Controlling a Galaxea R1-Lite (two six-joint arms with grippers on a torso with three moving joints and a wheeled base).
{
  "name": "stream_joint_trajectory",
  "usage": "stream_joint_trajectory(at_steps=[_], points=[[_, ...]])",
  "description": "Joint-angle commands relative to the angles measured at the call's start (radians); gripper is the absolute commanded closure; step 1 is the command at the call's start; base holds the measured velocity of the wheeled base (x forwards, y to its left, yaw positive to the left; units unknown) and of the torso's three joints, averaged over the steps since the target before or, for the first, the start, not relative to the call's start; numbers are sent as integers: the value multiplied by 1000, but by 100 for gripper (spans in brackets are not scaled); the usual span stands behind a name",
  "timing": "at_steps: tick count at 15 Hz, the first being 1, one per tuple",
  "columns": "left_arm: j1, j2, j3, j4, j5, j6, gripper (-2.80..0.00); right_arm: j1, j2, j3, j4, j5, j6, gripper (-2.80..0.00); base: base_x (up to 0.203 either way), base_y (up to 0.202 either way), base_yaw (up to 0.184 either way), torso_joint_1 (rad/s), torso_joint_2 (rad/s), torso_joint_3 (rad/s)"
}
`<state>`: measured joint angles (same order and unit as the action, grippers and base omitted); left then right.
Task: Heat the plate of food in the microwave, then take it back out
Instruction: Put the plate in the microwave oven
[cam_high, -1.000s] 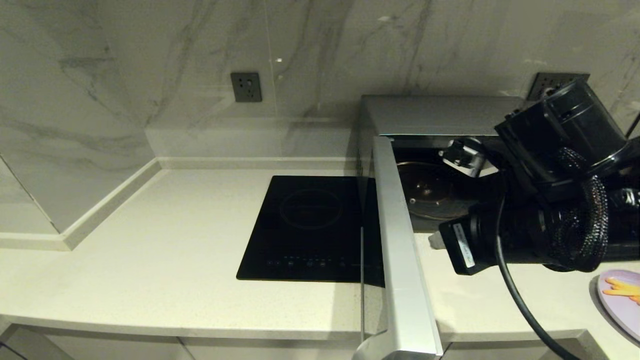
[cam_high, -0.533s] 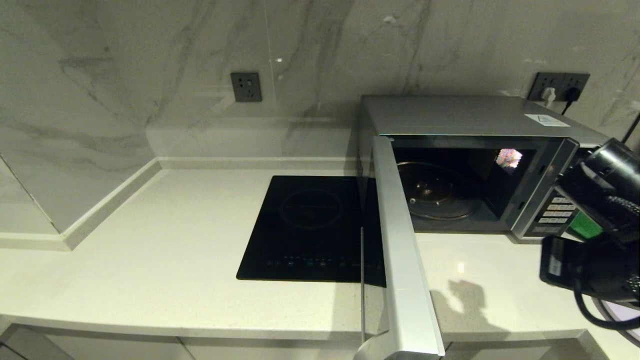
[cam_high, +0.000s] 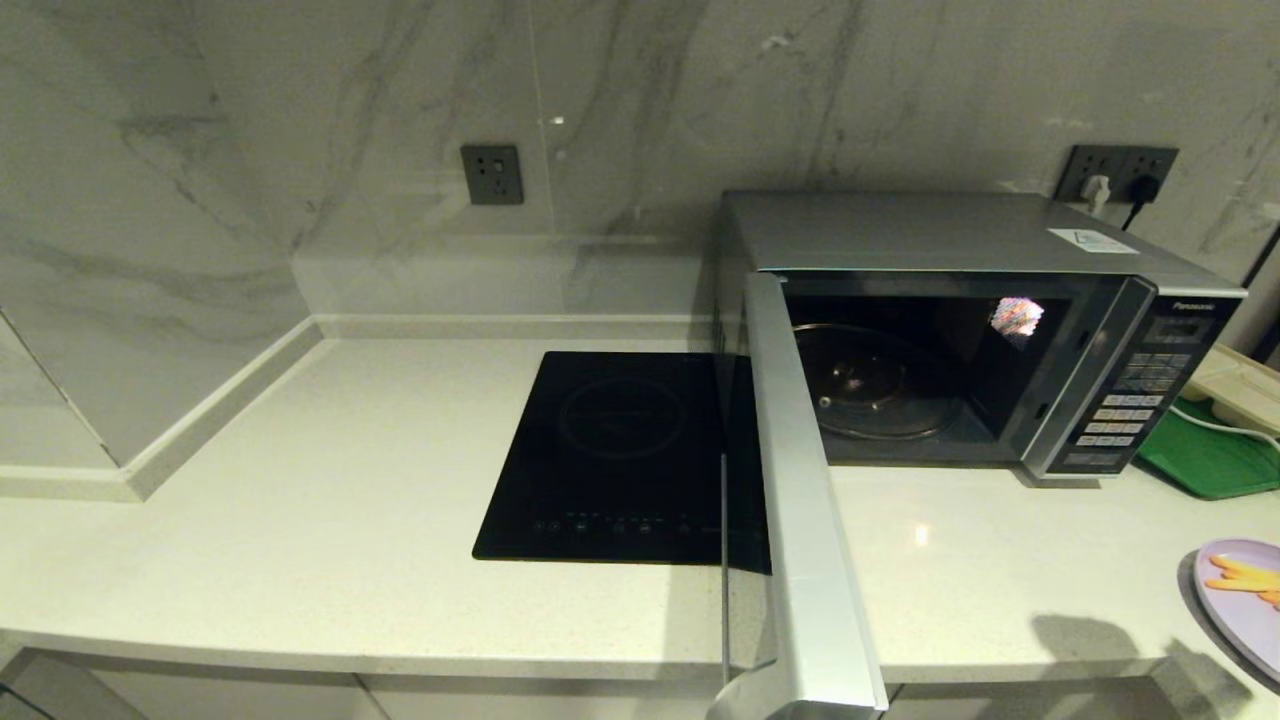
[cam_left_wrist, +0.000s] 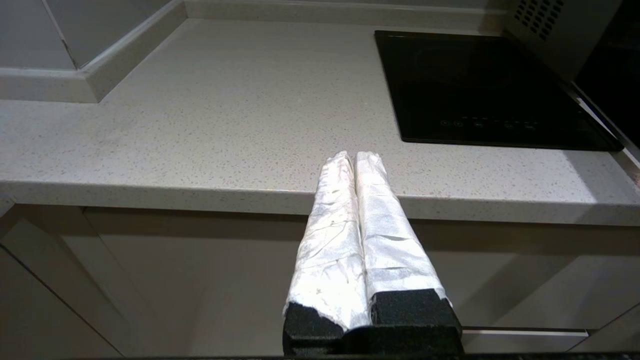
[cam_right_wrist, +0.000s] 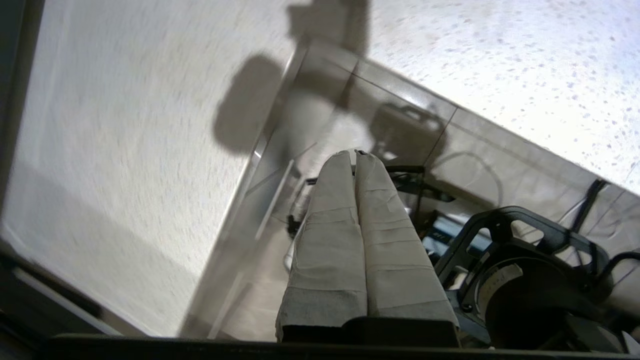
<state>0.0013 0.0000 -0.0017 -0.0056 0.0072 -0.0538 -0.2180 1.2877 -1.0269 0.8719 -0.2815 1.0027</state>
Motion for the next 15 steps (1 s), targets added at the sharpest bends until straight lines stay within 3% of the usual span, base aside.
stream_joint_trajectory(at_steps=[1, 3, 5, 7, 15], points=[[0, 0, 0, -1, 0, -1, 0, -241, 30, 29, -60, 64, -79, 0, 0, 0, 0, 0, 0, 0], [0, 0, 0, -1, 0, 0, 0, -440, 80, 45, -152, 136, -194, 0, 0, 0, 0, 0, 0, 0], [0, 0, 0, -1, 0, 0, 0, -579, 125, 80, -210, 257, -314, 0, 0, 0, 0, 0, 0, 0], [0, 0, 0, -1, 0, -1, 0, -601, 146, 167, -311, 312, -354, 0, 0, 0, 0, 0, 0, 0], [0, 0, 0, -1, 0, 0, 0, -670, 352, 295, -665, 339, -364, 0, 0, 0, 0, 0, 0, 0]])
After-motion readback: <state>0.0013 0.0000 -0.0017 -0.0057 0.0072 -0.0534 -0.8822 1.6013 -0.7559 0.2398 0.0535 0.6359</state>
